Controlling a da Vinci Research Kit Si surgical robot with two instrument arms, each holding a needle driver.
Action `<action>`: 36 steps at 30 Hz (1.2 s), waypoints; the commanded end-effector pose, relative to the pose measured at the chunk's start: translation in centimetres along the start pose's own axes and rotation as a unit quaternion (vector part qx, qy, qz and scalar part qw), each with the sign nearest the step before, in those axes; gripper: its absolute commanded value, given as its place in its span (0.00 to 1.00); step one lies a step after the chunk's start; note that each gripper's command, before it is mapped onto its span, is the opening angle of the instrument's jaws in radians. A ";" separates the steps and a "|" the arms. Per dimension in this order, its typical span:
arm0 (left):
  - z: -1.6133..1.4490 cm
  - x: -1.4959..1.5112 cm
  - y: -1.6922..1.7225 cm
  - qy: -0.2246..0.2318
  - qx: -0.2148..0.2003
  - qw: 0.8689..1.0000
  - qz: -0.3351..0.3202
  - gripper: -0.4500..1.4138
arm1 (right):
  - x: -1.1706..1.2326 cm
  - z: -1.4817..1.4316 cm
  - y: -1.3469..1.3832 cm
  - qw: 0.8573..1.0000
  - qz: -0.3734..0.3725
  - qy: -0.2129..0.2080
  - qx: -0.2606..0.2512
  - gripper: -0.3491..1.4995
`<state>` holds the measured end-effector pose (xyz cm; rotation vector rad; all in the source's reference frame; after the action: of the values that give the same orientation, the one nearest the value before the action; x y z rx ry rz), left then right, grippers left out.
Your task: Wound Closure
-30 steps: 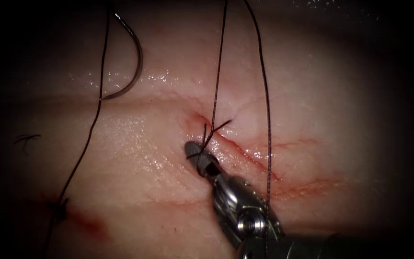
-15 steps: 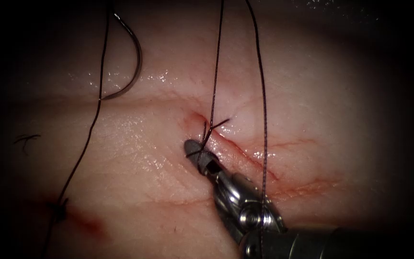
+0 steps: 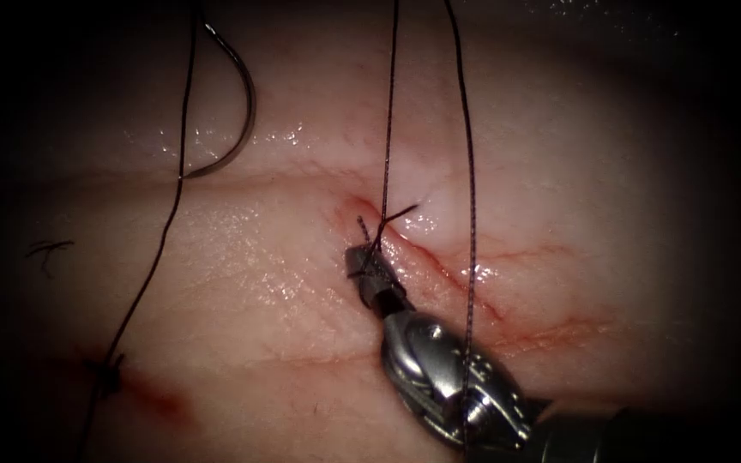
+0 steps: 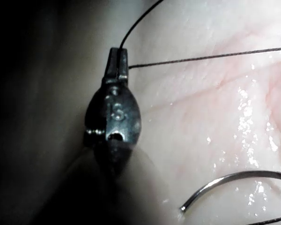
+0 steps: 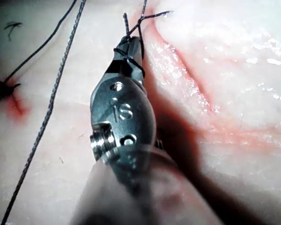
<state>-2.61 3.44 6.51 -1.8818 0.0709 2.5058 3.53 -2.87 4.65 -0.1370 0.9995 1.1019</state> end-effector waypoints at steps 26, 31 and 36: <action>0.22 0.02 -0.25 0.011 0.035 0.999 -0.012 0.00 | 0.13 0.15 -0.04 0.985 -0.164 -0.056 -0.030 0.00; 0.27 0.11 -0.47 0.029 0.057 0.998 -0.029 0.00 | 0.35 0.15 0.06 0.984 -0.171 -0.044 -0.032 0.00; 0.36 0.14 -0.57 0.034 0.061 0.997 -0.031 0.00 | 0.44 0.20 0.13 0.985 -0.166 -0.044 -0.027 0.00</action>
<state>-2.93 3.99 6.43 -1.8894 0.1585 2.3364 3.50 -2.39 4.45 -0.2861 0.8312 0.8222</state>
